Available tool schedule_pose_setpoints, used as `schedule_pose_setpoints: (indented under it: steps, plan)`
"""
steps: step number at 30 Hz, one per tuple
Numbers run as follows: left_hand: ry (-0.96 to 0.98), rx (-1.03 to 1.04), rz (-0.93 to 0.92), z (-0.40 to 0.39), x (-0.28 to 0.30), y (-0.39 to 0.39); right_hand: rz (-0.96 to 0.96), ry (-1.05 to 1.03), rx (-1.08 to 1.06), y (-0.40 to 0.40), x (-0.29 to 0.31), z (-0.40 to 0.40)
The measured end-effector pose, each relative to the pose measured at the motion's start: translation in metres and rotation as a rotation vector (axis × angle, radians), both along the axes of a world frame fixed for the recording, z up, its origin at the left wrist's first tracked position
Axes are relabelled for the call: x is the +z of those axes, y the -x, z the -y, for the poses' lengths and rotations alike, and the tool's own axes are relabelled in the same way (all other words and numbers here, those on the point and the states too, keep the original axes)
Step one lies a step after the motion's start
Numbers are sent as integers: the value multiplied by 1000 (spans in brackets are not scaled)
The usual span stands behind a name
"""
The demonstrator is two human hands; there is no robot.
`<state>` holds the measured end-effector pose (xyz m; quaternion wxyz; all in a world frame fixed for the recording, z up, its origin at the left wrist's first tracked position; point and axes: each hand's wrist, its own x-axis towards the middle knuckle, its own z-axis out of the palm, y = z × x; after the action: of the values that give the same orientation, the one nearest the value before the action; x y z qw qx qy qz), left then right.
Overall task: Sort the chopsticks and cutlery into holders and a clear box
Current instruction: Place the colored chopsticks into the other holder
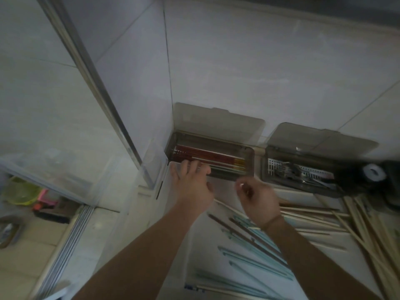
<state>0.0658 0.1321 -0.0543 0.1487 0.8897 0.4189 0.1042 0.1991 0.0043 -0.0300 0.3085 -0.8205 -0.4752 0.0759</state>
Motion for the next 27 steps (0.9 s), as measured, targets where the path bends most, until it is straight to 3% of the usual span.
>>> schedule_pose_setpoints:
  steps: [6,11,17,19,23,25,27]
  plan:
    - [-6,2,-37,-1,-2,-1,226,367,376,37,-43,52]
    - [-18,9,-54,0,-4,-2,375,472,384,58,-56,70]
    - [-6,13,-58,0,-2,-3,374,600,310,79,-57,64]
    - [-11,9,-55,1,-3,-3,357,509,268,75,-32,55]
    - [-11,2,-50,0,-2,-2,22,77,81,28,36,19]
    - [3,1,-42,0,-2,-2,-92,-194,-76,-1,72,3]
    - [7,2,-15,1,-2,-1,-289,-328,-280,-28,86,-11]
